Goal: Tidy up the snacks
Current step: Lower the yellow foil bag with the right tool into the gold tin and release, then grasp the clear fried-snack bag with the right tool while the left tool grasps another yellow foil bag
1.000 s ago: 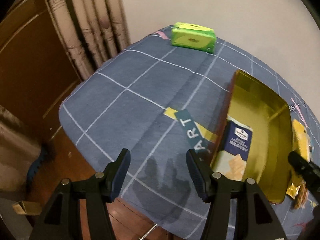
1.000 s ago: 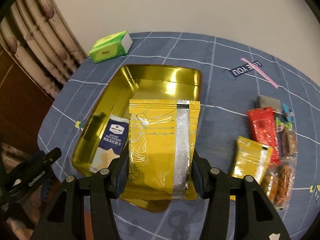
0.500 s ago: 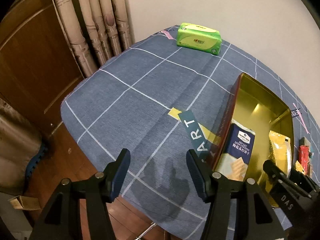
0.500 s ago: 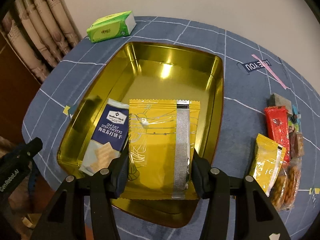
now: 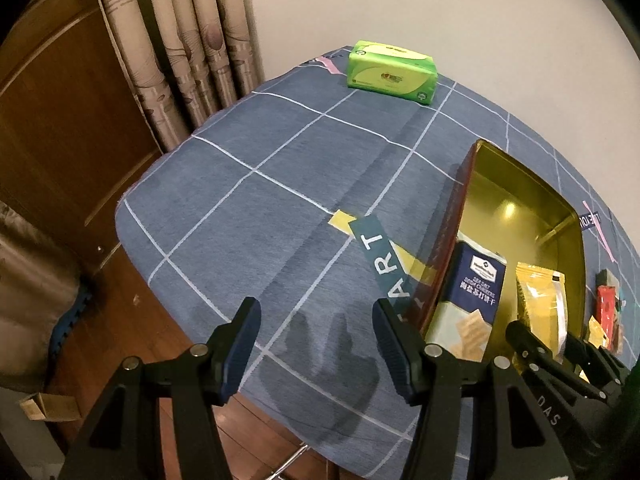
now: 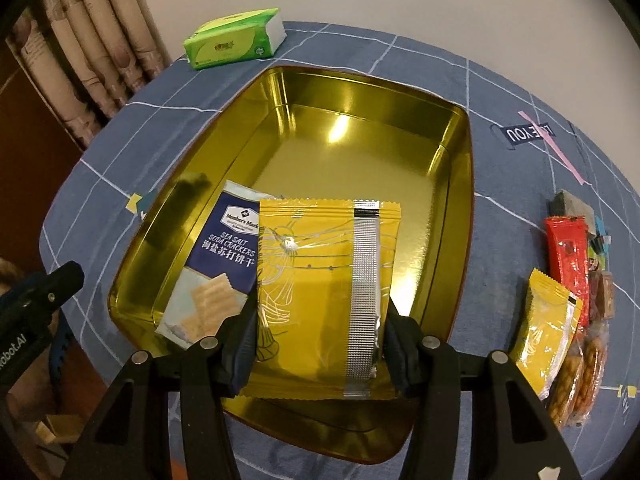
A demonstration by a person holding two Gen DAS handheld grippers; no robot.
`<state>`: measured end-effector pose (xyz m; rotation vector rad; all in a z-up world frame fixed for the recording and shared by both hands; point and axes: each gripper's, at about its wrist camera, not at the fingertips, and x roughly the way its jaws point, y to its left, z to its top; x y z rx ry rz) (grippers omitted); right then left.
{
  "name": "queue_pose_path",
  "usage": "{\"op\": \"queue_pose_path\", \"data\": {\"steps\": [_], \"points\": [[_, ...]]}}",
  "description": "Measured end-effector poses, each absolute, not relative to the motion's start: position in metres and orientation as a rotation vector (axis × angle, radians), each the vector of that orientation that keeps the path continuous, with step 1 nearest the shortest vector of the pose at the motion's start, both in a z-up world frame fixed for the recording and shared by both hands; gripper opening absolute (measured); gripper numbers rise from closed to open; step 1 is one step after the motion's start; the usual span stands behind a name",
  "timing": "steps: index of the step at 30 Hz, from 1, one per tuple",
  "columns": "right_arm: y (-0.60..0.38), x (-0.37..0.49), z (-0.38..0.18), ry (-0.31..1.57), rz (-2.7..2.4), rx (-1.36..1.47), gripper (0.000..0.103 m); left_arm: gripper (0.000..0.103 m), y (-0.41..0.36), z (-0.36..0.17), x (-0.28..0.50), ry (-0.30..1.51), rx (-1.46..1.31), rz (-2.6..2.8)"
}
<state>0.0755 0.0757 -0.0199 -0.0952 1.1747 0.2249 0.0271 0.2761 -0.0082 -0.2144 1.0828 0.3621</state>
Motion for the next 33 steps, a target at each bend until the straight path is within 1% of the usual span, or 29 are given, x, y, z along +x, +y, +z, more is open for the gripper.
{"op": "queue_pose_path", "data": {"steps": [2, 4, 6, 8, 12, 17, 24, 28, 33], "points": [[0.076, 0.075, -0.021, 1.182, 0.237, -0.087, 0.052, 0.059, 0.275, -0.008, 0.027, 1.081, -0.213, 0.36], [0.076, 0.075, -0.019, 1.18, 0.238, -0.092, 0.055, 0.059, 0.274, -0.008, 0.027, 1.081, -0.209, 0.358], [0.076, 0.074, -0.016, 1.168, 0.245, -0.094, 0.062, 0.059, 0.273, -0.008, 0.028, 1.084, -0.207, 0.355], [0.076, 0.072, -0.012, 1.154, 0.25, -0.097, 0.064, 0.059, 0.273, -0.009, 0.028, 1.086, -0.206, 0.354], [0.071, 0.068, -0.001, 1.127, 0.269, -0.09, 0.064, 0.059, 0.273, -0.007, 0.028, 1.077, -0.201, 0.354], [0.043, 0.054, 0.019, 1.078, 0.284, -0.075, 0.064, 0.059, 0.271, -0.007, 0.027, 1.073, -0.194, 0.35], [-0.036, 0.038, 0.037, 1.031, 0.168, -0.087, 0.064, 0.059, 0.261, -0.003, 0.027, 1.06, -0.156, 0.333], [-0.089, 0.032, 0.035, 1.036, 0.071, -0.083, 0.064, 0.059, 0.252, -0.002, 0.026, 1.06, -0.135, 0.311], [-0.148, 0.026, 0.015, 1.097, -0.029, -0.049, 0.064, 0.059, 0.232, 0.002, 0.027, 1.056, -0.082, 0.267]]}}
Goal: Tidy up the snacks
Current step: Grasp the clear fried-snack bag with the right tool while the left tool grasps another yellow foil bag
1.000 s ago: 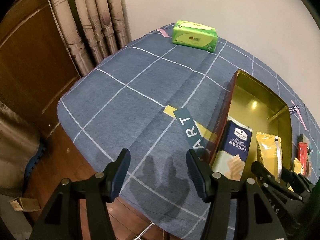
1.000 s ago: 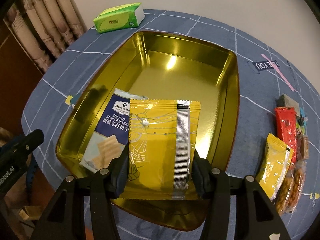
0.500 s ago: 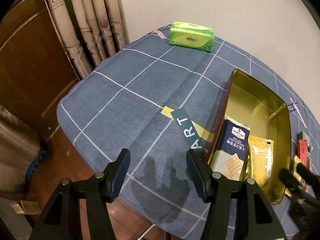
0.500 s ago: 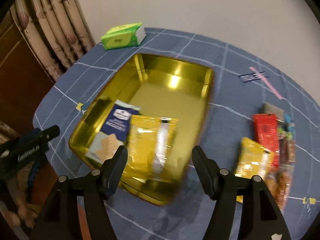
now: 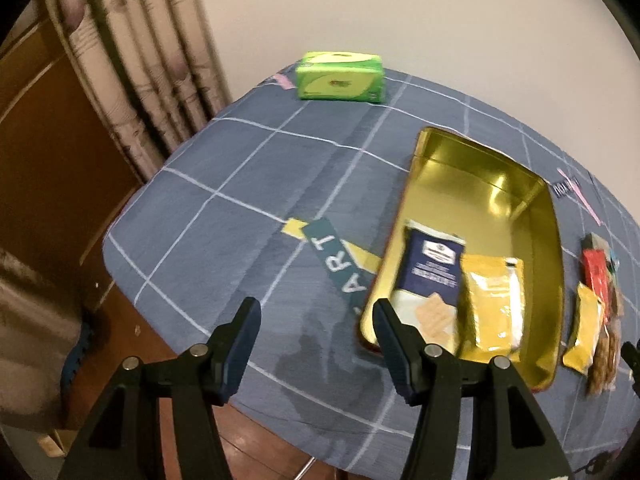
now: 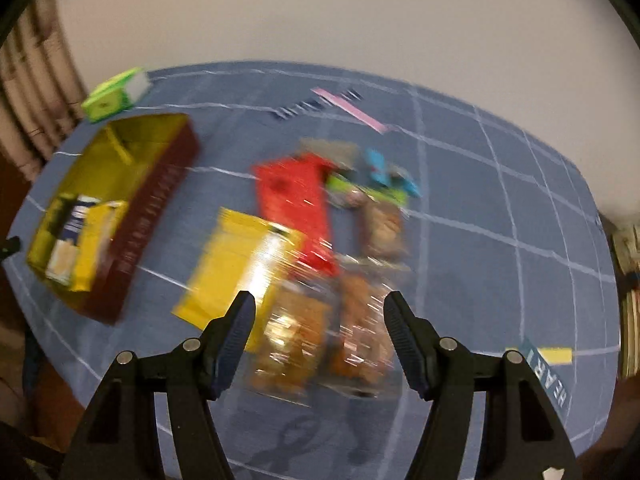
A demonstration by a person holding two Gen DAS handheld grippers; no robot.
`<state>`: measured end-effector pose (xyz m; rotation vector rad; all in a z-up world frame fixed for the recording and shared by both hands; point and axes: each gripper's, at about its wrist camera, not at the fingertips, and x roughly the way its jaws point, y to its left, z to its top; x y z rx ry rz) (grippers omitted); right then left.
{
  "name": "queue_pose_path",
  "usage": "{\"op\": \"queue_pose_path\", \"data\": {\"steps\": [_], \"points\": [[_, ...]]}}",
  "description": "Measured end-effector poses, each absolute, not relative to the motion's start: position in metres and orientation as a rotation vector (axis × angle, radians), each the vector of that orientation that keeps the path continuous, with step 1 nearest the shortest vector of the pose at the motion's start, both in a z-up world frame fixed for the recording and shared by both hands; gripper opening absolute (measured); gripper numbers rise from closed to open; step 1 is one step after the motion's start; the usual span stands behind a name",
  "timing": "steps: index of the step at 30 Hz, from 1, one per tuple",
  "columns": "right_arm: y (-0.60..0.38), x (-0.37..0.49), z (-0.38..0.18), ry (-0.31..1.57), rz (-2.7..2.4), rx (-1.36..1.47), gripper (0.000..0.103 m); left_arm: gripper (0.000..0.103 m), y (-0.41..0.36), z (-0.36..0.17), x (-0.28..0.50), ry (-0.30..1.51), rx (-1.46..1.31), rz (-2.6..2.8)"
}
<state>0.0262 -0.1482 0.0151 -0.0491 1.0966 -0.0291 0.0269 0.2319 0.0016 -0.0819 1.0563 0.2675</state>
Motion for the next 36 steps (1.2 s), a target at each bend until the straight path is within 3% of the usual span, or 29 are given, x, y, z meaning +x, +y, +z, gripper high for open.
{"op": "queue_pose_path", "data": {"steps": [16, 25, 27, 36], "points": [[-0.191, 0.026, -0.032, 1.176, -0.055, 0.063, 0.062, 0.059, 0.081, 0.01, 0.024, 1.076, 0.113, -0.06], [-0.196, 0.03, -0.037, 1.155, -0.035, 0.071, 0.048, 0.059, 0.018, -0.013, 0.033, 1.121, 0.145, -0.195], [-0.197, 0.031, -0.037, 1.145, -0.026, 0.073, 0.038, 0.059, 0.009, -0.019, 0.036, 1.136, 0.145, -0.216], [-0.228, 0.021, -0.038, 1.126, -0.051, 0.092, 0.038, 0.065, -0.015, -0.029, 0.046, 1.16, 0.105, -0.347]]}}
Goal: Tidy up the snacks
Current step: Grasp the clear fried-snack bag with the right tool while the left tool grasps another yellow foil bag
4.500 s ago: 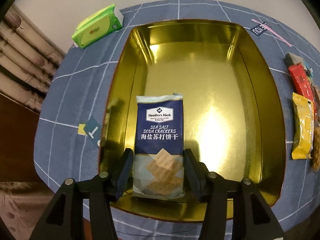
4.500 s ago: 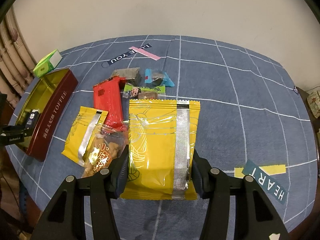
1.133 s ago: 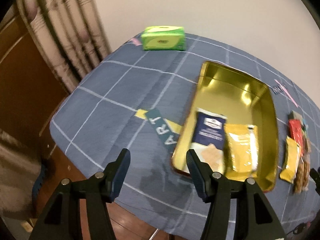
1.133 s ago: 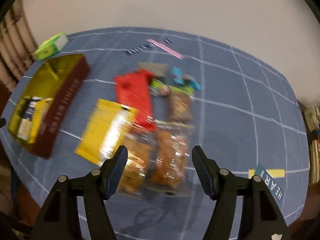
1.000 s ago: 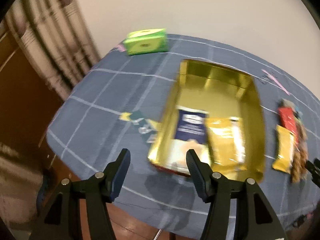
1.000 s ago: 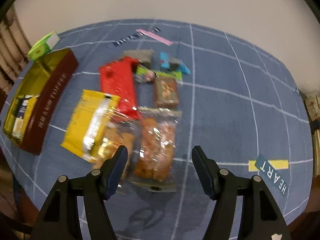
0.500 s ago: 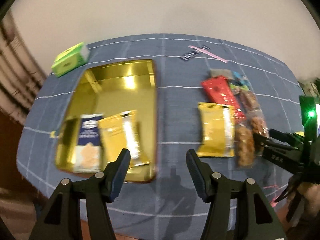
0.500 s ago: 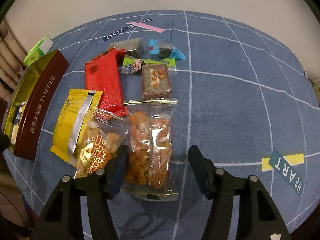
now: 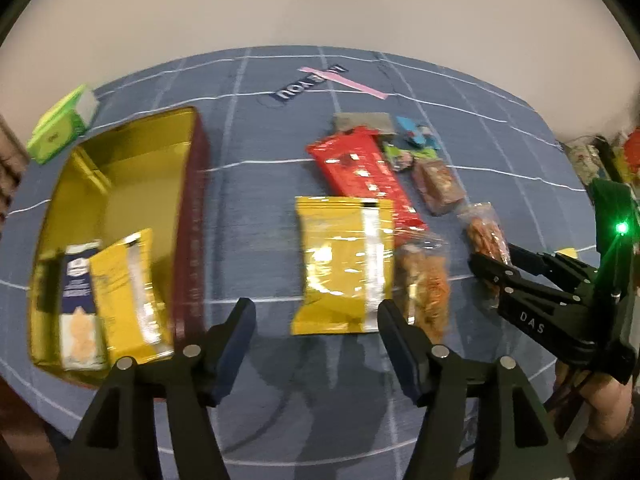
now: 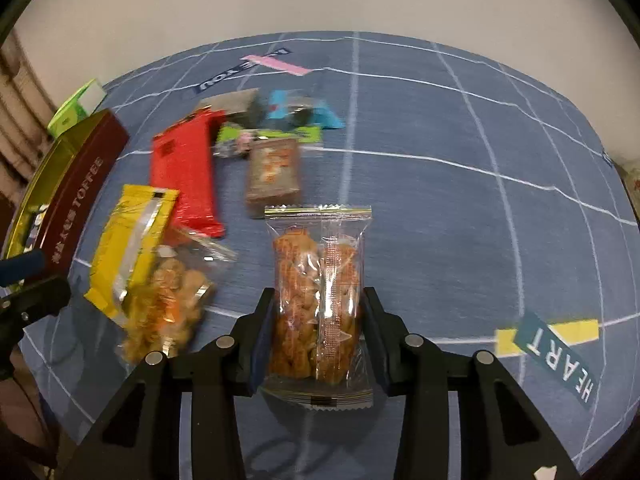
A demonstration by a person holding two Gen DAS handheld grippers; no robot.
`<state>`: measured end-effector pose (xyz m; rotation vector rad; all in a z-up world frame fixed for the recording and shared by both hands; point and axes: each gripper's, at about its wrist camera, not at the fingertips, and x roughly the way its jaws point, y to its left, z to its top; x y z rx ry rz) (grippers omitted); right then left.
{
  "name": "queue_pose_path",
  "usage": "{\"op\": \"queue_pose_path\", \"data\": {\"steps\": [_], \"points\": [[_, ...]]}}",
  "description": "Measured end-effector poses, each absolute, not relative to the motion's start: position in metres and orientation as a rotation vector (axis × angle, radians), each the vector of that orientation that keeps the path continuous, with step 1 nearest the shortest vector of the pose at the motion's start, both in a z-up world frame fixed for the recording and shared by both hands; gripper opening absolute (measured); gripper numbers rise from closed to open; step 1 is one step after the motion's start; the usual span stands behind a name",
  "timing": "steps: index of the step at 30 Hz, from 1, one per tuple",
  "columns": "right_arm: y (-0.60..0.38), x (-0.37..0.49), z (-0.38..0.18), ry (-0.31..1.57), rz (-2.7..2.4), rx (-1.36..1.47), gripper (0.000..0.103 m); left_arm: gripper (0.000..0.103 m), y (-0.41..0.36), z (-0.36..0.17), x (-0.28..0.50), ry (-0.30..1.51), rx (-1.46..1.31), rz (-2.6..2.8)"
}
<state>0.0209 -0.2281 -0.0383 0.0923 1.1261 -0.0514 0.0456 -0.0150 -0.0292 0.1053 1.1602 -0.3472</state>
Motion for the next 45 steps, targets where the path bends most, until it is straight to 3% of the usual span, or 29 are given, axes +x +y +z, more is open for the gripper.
{"op": "queue_pose_path", "data": {"steps": [24, 38, 45], "points": [[-0.239, 0.012, -0.038, 1.107, -0.069, 0.086, 0.041, 0.065, -0.051, -0.07, 0.088, 1.295, 0.091, -0.306], [-0.238, 0.012, -0.038, 1.107, -0.069, 0.086, 0.042, 0.065, -0.056, -0.078, 0.094, 1.273, 0.101, -0.315], [-0.239, 0.012, -0.038, 1.108, -0.073, 0.081, 0.042, 0.061, -0.042, -0.073, 0.086, 1.274, 0.086, -0.311]]}}
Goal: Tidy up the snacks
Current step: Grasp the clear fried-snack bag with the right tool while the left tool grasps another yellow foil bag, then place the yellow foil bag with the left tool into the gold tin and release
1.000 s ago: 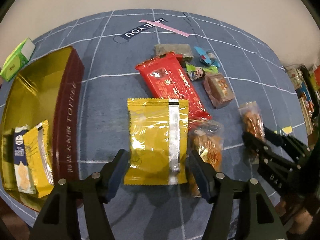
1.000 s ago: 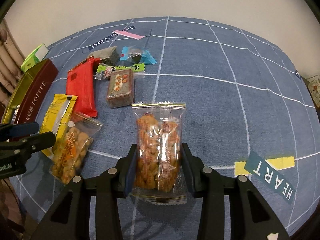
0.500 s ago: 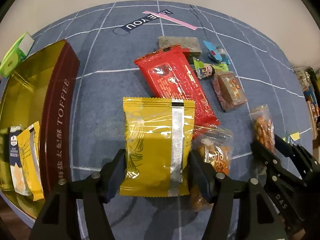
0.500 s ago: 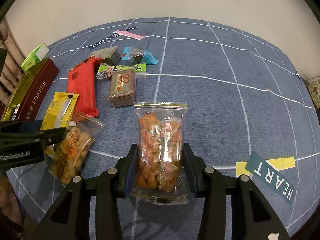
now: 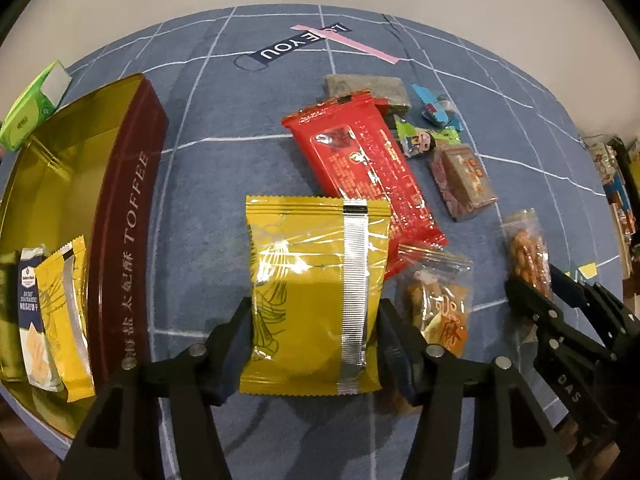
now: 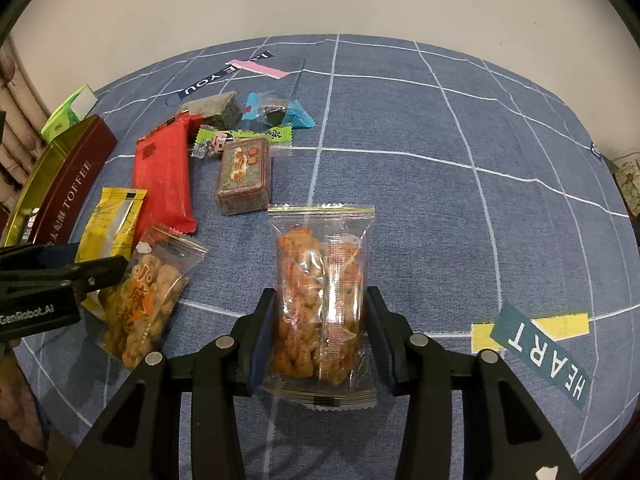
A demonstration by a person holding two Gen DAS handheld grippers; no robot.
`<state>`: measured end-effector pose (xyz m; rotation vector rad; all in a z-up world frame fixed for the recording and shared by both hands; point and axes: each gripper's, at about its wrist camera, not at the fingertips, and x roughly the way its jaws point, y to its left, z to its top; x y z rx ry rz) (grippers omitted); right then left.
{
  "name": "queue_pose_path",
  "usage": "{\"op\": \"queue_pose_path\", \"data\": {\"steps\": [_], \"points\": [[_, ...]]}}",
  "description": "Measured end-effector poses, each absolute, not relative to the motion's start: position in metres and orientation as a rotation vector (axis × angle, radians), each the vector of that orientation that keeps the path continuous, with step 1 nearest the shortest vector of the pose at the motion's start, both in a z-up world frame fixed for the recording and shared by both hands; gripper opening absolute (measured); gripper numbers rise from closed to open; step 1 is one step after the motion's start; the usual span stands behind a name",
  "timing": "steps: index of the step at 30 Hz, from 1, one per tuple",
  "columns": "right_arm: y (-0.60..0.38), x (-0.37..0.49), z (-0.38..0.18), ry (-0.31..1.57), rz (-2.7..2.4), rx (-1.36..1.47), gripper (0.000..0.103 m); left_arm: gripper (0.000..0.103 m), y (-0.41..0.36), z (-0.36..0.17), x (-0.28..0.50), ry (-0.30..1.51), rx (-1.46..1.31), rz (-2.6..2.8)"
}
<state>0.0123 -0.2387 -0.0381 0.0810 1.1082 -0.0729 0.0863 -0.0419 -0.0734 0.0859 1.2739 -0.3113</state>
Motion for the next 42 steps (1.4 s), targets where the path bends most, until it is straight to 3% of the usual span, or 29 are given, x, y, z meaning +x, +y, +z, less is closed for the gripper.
{"op": "queue_pose_path", "data": {"steps": [20, 42], "points": [[-0.234, 0.012, -0.039, 1.1, -0.086, 0.042, 0.042, 0.061, -0.019, -0.017, 0.061, 1.203, 0.071, -0.319], [-0.234, 0.013, -0.04, 1.107, -0.098, 0.043, 0.042, 0.061, 0.121, 0.015, 0.088, 1.159, 0.119, -0.056]]}}
